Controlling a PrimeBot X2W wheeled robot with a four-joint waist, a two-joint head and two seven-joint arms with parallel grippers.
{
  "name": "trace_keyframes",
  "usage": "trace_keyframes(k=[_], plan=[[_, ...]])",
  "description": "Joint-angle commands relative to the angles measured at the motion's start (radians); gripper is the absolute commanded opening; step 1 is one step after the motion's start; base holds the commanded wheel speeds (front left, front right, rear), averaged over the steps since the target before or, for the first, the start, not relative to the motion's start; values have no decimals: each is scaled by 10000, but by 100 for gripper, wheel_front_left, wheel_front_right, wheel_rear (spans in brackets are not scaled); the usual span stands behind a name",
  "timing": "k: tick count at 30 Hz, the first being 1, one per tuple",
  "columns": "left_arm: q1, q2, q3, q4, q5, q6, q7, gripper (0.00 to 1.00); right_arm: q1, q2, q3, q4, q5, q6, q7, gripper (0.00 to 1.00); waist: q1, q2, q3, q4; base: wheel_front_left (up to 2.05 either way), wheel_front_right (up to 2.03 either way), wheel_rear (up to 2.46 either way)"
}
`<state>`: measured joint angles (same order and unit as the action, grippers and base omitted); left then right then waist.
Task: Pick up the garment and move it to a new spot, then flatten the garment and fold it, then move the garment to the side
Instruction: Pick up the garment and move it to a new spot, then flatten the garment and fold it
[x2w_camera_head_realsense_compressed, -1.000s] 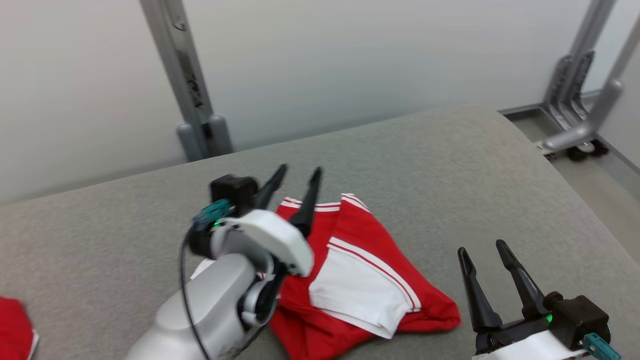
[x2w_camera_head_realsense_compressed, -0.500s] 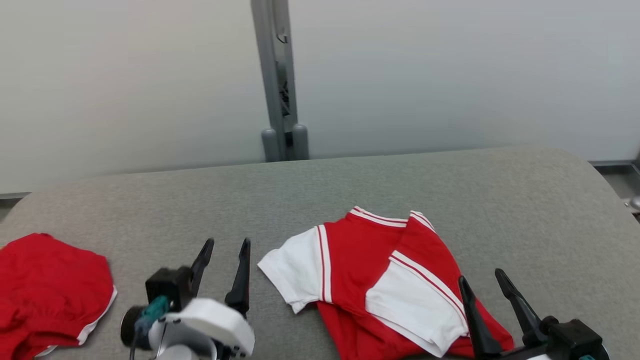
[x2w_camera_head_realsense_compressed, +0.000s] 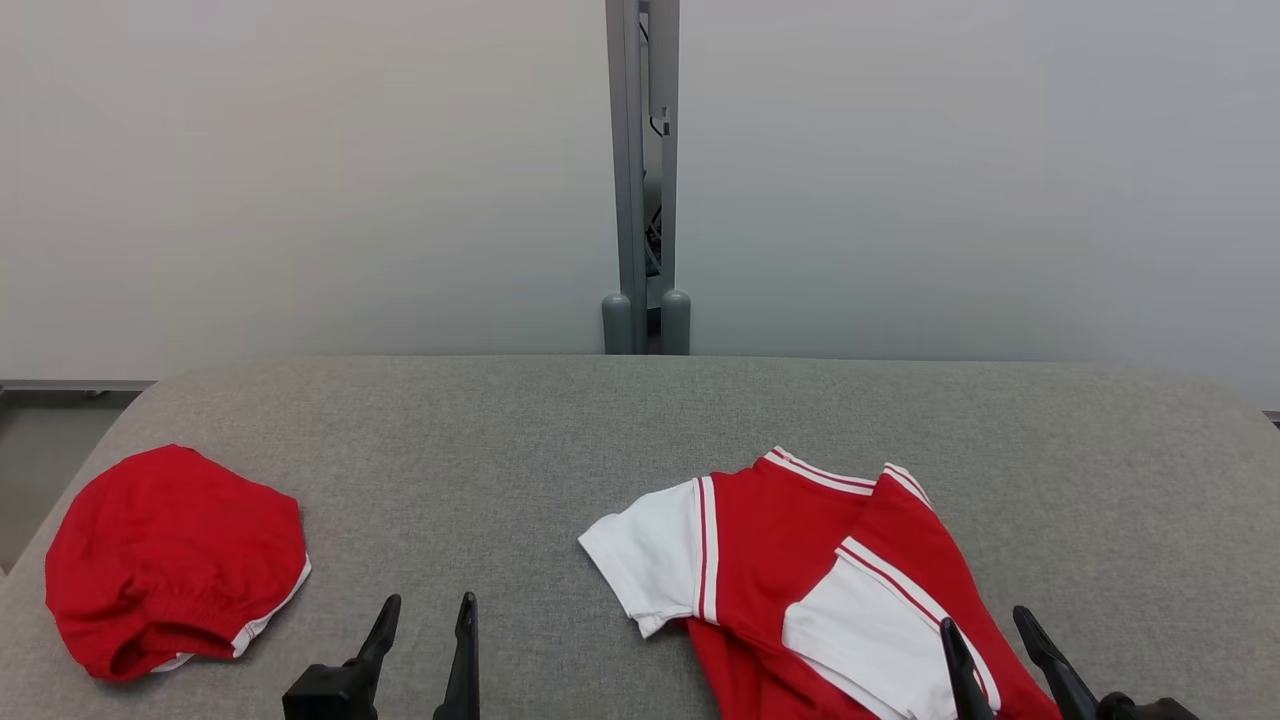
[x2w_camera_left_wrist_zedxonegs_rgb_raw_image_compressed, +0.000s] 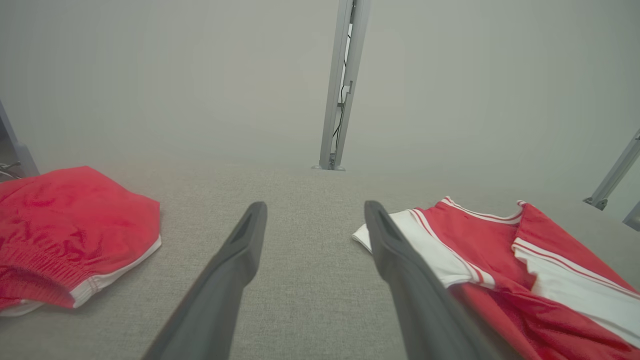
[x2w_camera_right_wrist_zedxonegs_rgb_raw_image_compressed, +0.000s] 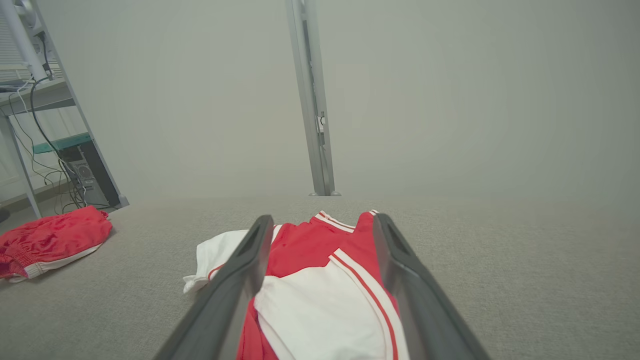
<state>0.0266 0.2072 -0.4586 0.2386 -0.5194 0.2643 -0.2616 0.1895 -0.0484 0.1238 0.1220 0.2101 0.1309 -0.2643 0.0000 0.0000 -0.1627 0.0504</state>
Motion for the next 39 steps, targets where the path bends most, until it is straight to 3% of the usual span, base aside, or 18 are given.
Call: trace_keyframes(k=[1, 23, 35, 39], plan=[[130, -11, 121, -13, 176, -84, -33, 100, 113, -44, -13, 48, -51, -3, -17, 100, 0, 0, -19, 44, 0, 0, 0], [49, -883, 865, 743, 1021, -858, -34, 100, -133, -44, 76, 144, -103, -3, -17, 100, 0, 0, 184, -201, 0, 0, 0], [-1482, -1388, 348, 1610, 1212, -1697, -34, 100, -529, -46, 152, 127, -335, -3, -17, 100, 0, 0, 833, -1321, 0, 0, 0], [-2487, -1474, -97, 2134, 1091, -2297, -34, 100, -717, -44, 266, 135, -400, -3, -16, 100, 0, 0, 1206, -1905, 0, 0, 0]])
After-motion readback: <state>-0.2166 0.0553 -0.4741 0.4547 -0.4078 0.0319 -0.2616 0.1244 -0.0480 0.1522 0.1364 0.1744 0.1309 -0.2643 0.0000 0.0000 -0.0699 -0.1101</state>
